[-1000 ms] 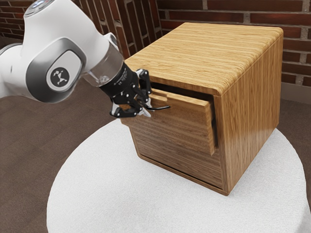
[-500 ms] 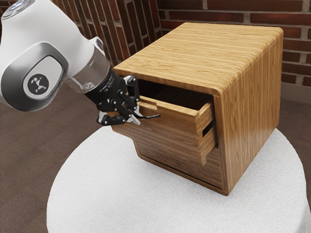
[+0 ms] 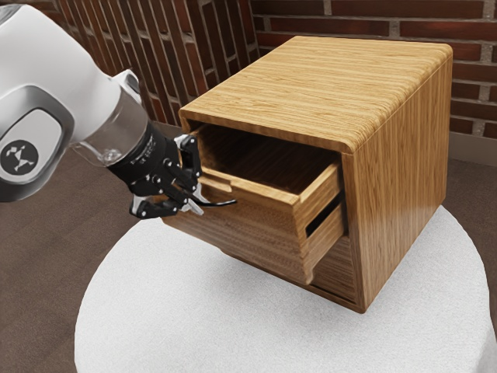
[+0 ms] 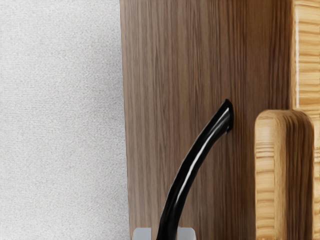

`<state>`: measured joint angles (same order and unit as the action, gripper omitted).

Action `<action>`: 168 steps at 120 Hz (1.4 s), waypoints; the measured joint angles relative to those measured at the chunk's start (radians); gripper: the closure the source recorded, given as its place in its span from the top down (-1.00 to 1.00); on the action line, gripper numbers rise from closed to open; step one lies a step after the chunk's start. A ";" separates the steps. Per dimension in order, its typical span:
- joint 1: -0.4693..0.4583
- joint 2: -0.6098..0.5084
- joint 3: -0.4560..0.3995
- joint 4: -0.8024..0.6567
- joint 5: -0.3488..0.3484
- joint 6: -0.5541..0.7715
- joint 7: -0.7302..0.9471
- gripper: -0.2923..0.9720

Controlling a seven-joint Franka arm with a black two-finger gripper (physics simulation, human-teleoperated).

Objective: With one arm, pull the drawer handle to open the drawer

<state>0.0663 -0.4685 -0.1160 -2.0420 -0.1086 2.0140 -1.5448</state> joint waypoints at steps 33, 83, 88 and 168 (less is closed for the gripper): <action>0.002 -0.090 -0.017 -0.067 -0.002 -0.007 -0.003 -0.71; 0.003 -0.194 -0.016 -0.150 -0.002 -0.013 -0.007 -0.71; 0.003 -0.204 -0.016 -0.158 -0.002 -0.014 -0.007 -0.71; 0.006 -0.332 -0.020 -0.237 -0.003 -0.044 -0.015 -0.71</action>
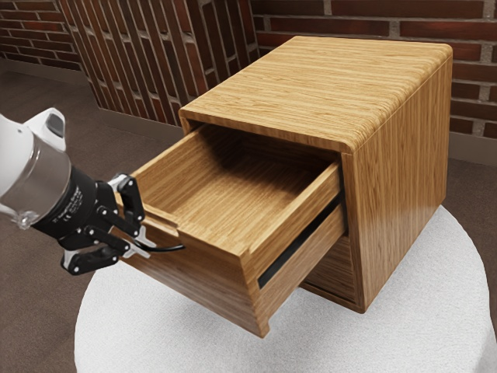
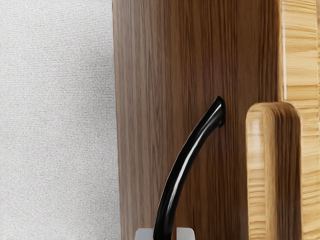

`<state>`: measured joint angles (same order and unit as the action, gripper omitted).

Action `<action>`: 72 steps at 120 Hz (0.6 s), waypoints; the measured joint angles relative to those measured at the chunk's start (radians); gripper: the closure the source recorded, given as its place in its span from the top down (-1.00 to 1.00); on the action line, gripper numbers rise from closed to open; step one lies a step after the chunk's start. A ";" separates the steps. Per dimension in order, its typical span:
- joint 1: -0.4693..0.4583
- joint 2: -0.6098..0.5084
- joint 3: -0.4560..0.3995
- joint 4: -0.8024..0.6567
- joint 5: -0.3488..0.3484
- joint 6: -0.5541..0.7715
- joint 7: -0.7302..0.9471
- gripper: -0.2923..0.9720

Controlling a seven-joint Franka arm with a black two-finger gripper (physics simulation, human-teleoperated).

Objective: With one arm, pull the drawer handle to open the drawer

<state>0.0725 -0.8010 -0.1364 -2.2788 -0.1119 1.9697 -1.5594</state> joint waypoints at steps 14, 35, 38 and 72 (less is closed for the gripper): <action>0.000 -0.005 0.000 -0.005 0.000 -0.003 -0.002 -0.70; -0.002 -0.030 -0.001 -0.012 0.000 -0.005 -0.005 -0.44; -0.002 -0.034 -0.001 -0.012 0.000 -0.006 -0.005 -0.41; 0.004 0.058 0.020 0.181 0.002 -0.157 -0.008 0.14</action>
<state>0.0764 -0.7426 -0.1165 -2.0978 -0.1101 1.8128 -1.5671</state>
